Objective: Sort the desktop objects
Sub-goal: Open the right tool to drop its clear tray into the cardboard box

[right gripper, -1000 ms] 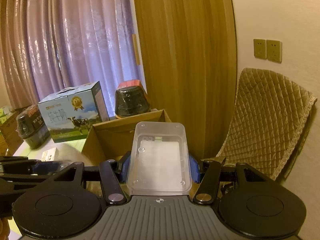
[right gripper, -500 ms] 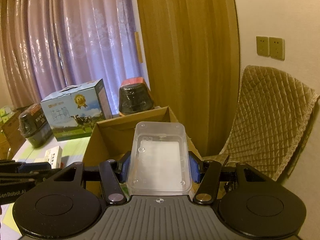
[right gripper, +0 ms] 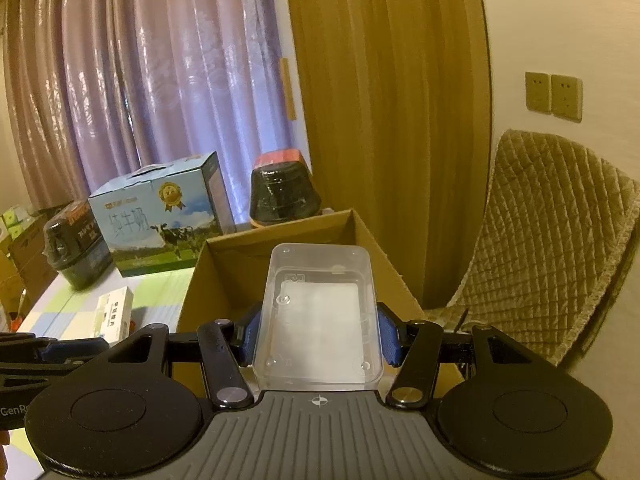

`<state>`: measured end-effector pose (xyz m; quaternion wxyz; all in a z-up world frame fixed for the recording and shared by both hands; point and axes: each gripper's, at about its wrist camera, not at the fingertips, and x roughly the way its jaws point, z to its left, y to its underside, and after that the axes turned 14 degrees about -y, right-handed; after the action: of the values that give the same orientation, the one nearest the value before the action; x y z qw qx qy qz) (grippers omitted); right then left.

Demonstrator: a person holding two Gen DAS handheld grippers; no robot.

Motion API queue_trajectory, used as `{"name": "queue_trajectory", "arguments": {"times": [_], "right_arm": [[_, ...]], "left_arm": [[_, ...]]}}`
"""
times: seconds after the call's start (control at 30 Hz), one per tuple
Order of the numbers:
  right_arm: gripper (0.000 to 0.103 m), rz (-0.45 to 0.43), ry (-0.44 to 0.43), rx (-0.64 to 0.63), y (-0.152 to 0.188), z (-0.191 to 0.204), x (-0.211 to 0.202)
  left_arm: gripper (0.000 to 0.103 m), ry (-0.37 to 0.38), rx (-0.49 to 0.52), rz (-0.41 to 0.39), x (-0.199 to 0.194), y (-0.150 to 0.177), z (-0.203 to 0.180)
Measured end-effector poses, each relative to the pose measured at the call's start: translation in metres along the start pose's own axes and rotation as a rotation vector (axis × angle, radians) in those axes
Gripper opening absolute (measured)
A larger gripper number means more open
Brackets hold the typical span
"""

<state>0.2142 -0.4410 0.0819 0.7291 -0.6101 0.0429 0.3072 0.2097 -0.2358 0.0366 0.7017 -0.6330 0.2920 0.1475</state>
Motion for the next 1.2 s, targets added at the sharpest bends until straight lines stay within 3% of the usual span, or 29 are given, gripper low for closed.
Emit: {"name": "queue_trajectory", "arguments": {"times": [0.5, 0.57, 0.6, 0.63, 0.93, 1.2], "right_arm": [[0.054, 0.006, 0.0, -0.018, -0.006, 0.006, 0.01], [0.066, -0.005, 0.004, -0.014, -0.007, 0.006, 0.01], [0.077, -0.017, 0.004, -0.012, -0.007, 0.005, 0.008], [0.079, -0.027, 0.002, -0.014, -0.007, 0.005, 0.006], [0.079, -0.015, 0.021, 0.017, 0.001, 0.002, -0.007], [0.079, -0.01, 0.025, 0.04, 0.005, 0.01, -0.023]], "left_arm": [[0.033, 0.003, -0.012, 0.003, 0.001, 0.001, 0.003], [0.035, 0.0, -0.017, 0.006, 0.001, 0.001, 0.005], [0.037, -0.002, -0.021, 0.007, 0.001, 0.002, 0.006], [0.037, -0.003, -0.025, 0.007, 0.001, 0.002, 0.007], [0.038, -0.004, -0.034, 0.018, -0.003, 0.007, 0.012], [0.044, -0.015, -0.04, 0.023, -0.014, 0.01, 0.02]]}}
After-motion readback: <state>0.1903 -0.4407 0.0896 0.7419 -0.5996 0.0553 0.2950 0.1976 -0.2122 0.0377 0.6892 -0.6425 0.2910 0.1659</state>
